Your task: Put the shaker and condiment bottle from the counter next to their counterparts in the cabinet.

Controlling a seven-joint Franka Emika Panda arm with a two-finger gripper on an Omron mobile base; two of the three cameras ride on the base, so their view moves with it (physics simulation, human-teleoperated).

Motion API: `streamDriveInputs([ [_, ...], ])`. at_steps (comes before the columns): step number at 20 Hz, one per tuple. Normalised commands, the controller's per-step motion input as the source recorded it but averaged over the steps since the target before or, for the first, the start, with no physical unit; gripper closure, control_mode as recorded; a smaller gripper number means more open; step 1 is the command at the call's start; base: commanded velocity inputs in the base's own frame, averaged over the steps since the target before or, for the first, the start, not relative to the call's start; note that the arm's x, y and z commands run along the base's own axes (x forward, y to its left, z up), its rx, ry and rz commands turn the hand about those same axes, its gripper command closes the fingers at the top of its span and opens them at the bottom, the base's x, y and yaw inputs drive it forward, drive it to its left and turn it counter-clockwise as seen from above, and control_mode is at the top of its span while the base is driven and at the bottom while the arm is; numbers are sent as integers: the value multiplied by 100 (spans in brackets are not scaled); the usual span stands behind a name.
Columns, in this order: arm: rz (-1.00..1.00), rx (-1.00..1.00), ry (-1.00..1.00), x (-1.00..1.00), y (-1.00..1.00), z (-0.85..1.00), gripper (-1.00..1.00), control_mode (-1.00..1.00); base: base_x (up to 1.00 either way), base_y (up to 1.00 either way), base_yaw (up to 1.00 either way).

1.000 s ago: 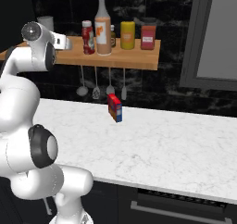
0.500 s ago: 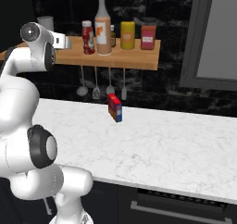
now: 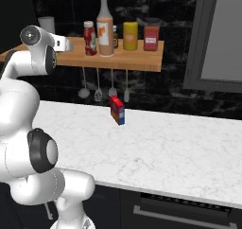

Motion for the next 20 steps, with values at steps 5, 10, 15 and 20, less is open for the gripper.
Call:
streamDriveInputs([
  [5,3,0,0,0,24,-18,100,-100,0,0,0],
  [10,7,0,-1,0,30,-12,100,-100,0,0,0],
  [15,10,0,0,23,3,-10,100,-100,0,0,0],
  [20,7,0,-1,8,0,-4,100,-100,0,0,0],
])
